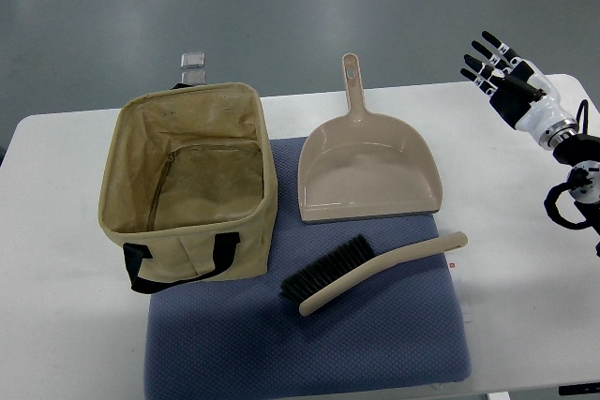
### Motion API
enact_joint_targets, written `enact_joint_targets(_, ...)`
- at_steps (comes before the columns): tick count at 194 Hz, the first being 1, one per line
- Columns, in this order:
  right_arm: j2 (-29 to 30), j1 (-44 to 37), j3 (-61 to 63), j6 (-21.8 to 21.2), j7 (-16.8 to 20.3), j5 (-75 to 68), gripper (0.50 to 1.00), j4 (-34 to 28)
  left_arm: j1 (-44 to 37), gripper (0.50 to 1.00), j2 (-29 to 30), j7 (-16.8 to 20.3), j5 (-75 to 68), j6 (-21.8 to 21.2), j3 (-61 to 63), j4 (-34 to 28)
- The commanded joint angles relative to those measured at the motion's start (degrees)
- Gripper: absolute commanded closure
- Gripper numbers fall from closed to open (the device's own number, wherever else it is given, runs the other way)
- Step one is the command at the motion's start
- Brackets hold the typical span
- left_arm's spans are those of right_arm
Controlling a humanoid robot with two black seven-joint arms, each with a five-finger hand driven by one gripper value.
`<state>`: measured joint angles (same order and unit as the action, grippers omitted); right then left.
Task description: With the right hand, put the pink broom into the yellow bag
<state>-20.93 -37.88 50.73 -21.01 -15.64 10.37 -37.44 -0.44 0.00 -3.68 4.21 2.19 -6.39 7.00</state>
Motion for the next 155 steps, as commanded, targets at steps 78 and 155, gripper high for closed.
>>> enact_joint_targets(78,0.1,-1.1,0.0,0.0,0.1,0.0,0.57,0.0,0.0,0.5,0.0,0.0,0.0,0.0,0.0,-0.1)
enact_joint_targets(155,0.3,-1.1,0.1,0.0,0.1,0.0,0.57,0.0,0.0,0.5,0.0,0.0,0.0,0.0,0.0,-0.1)
